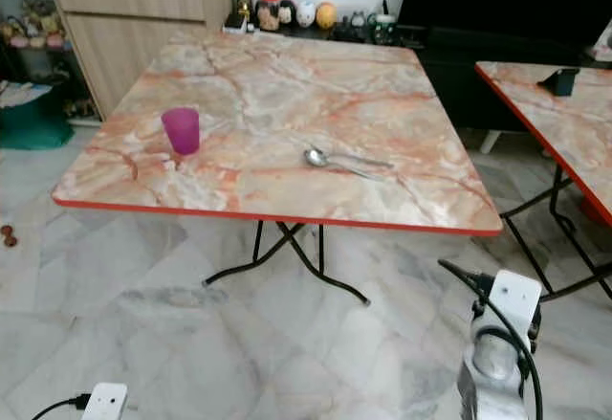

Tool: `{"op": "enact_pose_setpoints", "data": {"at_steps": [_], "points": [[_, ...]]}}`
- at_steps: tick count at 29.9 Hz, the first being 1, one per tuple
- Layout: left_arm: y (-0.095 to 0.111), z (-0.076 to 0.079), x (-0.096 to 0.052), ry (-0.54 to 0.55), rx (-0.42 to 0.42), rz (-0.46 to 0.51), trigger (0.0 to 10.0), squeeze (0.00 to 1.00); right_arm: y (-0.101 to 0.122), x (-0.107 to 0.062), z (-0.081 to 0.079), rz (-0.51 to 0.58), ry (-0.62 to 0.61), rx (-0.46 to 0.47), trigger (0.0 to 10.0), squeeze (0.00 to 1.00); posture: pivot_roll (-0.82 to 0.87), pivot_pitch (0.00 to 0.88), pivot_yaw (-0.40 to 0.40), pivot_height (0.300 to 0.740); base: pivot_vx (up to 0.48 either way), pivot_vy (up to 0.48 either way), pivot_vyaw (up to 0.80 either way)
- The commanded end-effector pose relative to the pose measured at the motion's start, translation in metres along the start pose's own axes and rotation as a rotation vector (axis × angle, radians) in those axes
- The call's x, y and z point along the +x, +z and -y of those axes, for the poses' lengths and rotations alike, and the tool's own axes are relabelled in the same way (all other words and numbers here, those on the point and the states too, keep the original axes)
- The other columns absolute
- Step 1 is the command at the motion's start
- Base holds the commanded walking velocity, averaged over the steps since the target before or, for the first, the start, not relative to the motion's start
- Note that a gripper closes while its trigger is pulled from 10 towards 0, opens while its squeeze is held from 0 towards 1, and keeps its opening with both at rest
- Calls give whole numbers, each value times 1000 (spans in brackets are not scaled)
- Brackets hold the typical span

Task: Setting the table

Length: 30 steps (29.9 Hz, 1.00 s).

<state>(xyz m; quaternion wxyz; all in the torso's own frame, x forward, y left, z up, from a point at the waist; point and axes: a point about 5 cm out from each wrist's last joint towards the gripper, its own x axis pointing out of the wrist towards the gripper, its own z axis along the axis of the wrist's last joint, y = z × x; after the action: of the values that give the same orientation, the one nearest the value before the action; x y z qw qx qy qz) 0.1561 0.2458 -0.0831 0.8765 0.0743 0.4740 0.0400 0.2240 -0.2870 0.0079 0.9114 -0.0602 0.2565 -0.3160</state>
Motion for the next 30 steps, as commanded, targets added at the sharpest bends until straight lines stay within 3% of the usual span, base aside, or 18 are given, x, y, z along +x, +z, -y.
{"op": "enact_pose_setpoints", "data": {"at_steps": [1, 3, 5, 7, 10, 14, 16, 22, 26, 30], "points": [[-3, 3, 0, -4, -6, -11, 10000, 0, -16, 3, -3, -71, 49, 33, 10000, 0, 129, 0, -101, 707, 0, 0, 0], [-2, 3, 0, -5, -7, -11, 10000, 0, -43, -1, -17, -185, 172, 53, 10000, 0, 110, 0, -93, 707, 0, 0, 0], [-2, 3, 0, -5, -6, -10, 10000, 0, -56, -4, -22, -238, 219, 44, 10000, 0, 110, 0, -94, 707, 0, 0, 0], [-2, 4, 0, -8, -11, -6, 10000, 0, -89, -19, -29, -369, 295, -35, 10000, 0, 136, 0, -98, 707, 0, 0, 0], [-3, 5, 0, -3, -16, -8, 10000, 0, -119, -37, -31, -478, 408, -183, 10000, 0, 177, 0, -116, 707, 0, 0, 0], [-5, 4, 0, 8, -37, -9, 10000, 0, -122, -38, -27, -488, 362, -144, 10000, 0, 192, 0, -120, 707, 0, 0, 0], [-5, 3, -1, 9, -34, -9, 10000, 0, -120, -36, -28, -472, 337, -74, 10000, 0, 169, 0, -106, 707, 0, 0, 0], [-5, 3, -1, 6, -31, -16, 10000, 0, -118, -35, -28, -473, 311, -52, 10000, 0, 149, 0, -90, 707, 0, 0, 0], [-5, 3, -1, 6, -48, -10, 10000, 0, -120, -35, -25, -472, 329, -67, 10000, 0, 162, 0, -99, 707, 0, 0, 0], [-5, 3, -1, 2, -22, -19, 10000, 0, -122, -38, -29, -475, 390, -169, 10000, 0, 167, 0, -88, 707, 0, 0, 0]]}}
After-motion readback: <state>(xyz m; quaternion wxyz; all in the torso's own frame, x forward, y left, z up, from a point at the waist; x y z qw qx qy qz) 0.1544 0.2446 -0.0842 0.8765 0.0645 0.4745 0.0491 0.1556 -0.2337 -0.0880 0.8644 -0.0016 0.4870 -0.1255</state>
